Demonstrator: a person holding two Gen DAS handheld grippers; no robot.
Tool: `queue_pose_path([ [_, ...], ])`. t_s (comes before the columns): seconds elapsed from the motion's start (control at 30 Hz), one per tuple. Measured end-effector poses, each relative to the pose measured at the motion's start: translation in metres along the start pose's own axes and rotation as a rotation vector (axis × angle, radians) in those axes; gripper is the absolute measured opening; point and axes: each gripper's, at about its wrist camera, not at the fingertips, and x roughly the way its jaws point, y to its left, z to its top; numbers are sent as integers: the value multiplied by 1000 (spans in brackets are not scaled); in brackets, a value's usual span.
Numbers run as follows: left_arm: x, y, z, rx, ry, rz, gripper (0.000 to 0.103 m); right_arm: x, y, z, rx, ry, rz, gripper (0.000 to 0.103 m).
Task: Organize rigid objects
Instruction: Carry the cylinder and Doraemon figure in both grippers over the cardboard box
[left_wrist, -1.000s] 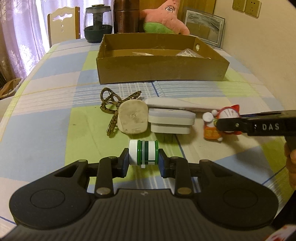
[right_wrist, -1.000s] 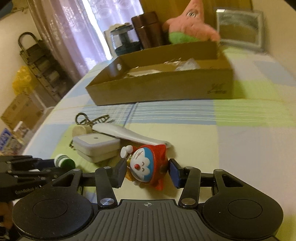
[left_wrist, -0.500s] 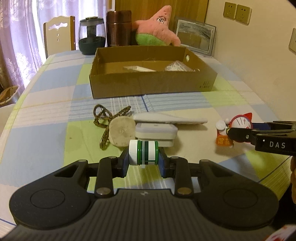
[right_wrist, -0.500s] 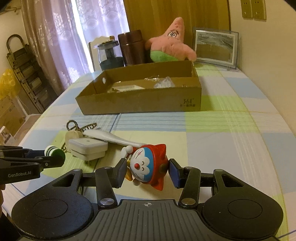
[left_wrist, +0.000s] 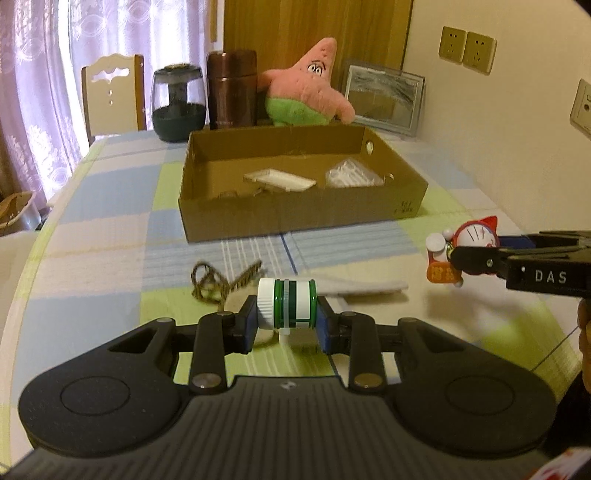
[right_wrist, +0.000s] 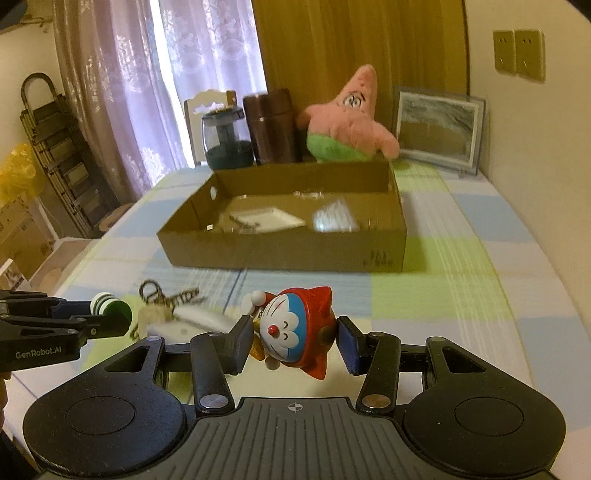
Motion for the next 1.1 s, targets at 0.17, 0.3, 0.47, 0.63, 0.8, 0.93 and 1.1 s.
queue_pose_path([
  [0.17, 7, 8, 28, 8, -23, -18, 27, 10, -3, 33, -39, -31, 3, 46],
  [0.3, 20, 15, 54, 26, -37, -24, 27, 24, -5, 61, -74, -51, -2, 46],
  [0.47, 43, 28, 88, 50, -35, -15, 27, 46, -10, 94, -96, -56, -6, 46],
  [0.63, 64, 43, 112, 54, -29, -5, 27, 72, -14, 117, -106, -38, -1, 46],
  [0.8, 89, 62, 128, 39, -6, 6, 27, 97, -21, 131, -92, -3, -9, 46],
  [0.93, 108, 72, 135, 34, 21, 24, 27, 115, -23, 133, -96, 26, -16, 46],
  [1.1, 128, 77, 137, 20, 51, 16, 27, 128, -24, 131, -80, 49, -12, 46],
])
